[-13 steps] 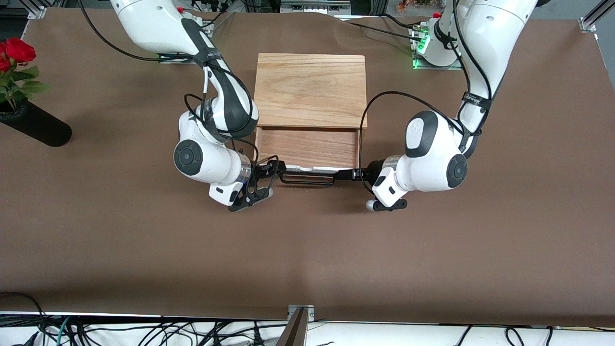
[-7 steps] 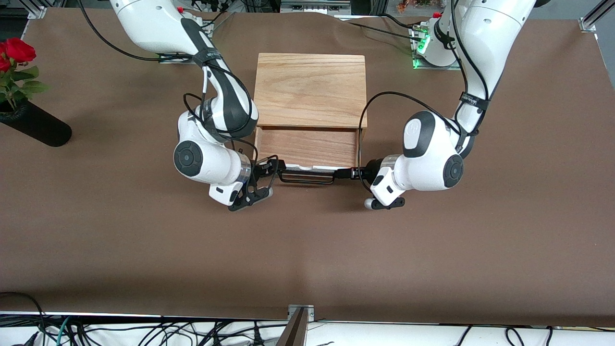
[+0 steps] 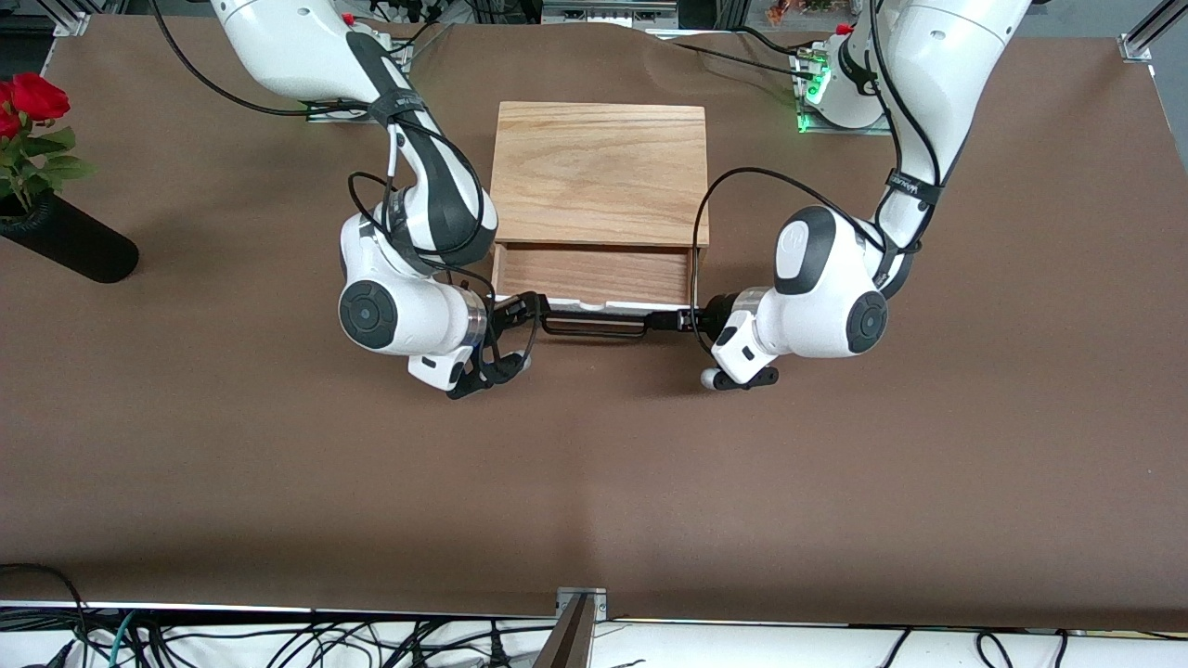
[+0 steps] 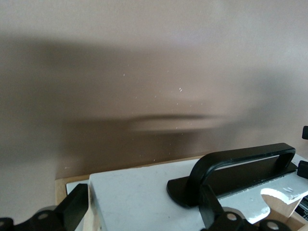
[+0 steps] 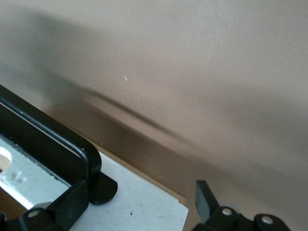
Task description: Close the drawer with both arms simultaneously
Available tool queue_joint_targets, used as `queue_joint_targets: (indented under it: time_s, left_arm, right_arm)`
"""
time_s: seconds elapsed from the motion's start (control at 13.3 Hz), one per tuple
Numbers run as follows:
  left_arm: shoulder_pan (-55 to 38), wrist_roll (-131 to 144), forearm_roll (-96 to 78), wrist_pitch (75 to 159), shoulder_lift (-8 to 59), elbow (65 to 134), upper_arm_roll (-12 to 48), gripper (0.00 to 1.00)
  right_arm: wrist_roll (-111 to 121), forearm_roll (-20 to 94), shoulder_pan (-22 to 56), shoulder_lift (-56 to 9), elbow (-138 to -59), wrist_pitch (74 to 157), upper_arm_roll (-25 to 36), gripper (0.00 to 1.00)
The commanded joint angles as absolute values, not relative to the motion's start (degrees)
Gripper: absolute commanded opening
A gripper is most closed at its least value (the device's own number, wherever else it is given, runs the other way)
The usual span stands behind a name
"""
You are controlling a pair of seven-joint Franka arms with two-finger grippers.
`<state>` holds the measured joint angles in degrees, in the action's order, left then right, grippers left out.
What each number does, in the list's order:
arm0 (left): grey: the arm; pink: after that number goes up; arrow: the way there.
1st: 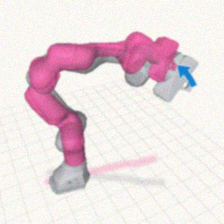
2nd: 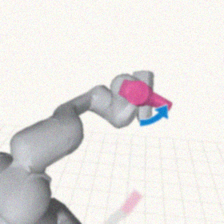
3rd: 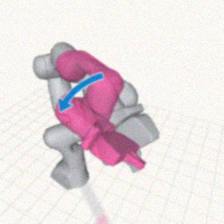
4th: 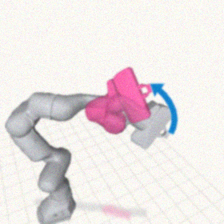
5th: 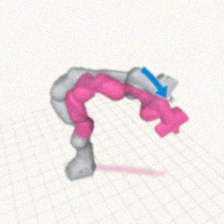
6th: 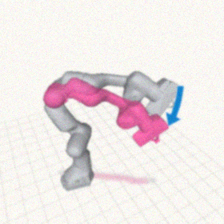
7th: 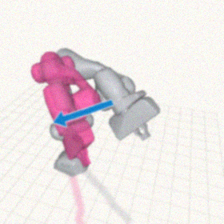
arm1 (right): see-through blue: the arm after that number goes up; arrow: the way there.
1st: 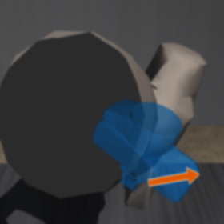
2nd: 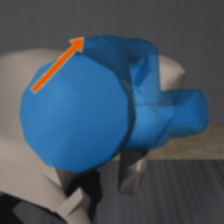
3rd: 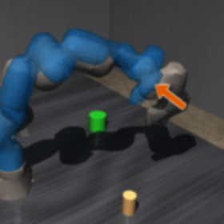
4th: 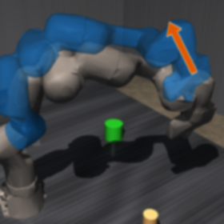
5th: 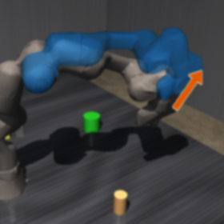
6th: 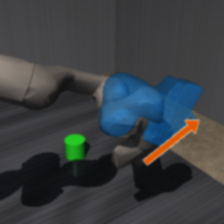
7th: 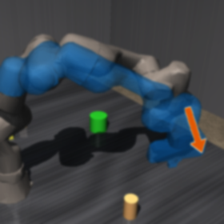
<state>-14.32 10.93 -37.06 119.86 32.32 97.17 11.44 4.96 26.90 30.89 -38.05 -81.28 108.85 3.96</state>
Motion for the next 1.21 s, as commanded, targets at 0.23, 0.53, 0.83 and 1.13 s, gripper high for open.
queue_joint_targets:
  time_s: [0.23, 0.53, 0.83, 1.13]
  left_arm:
    - [-14.8, 10.4, -37.6, 119.8, 24.8, 107.4, 13.5, 1.0]
    - [-14.7, 10.5, -37.6, 119.7, 20.8, 112.1, 14.3, 1.0]
    - [-14.6, 10.5, -37.7, 119.7, 18.7, 115.2, 15.1, 1.0]
    - [-14.2, 10.5, -37.6, 119.5, 18.2, 115.2, 15.1, 1.0]
  right_arm:
    - [5.7, 27.7, 30.8, -37.4, -80.8, 101.2, 3.8, 1.0]
    - [5.7, 27.7, 30.9, -37.4, -80.8, 98.4, 3.6, 1.0]
    - [5.7, 27.7, 31.4, -37.5, -80.8, 93.9, 3.6, 1.0]
    - [5.9, 27.7, 31.4, -37.5, -80.8, 88.5, 3.6, 1.0]
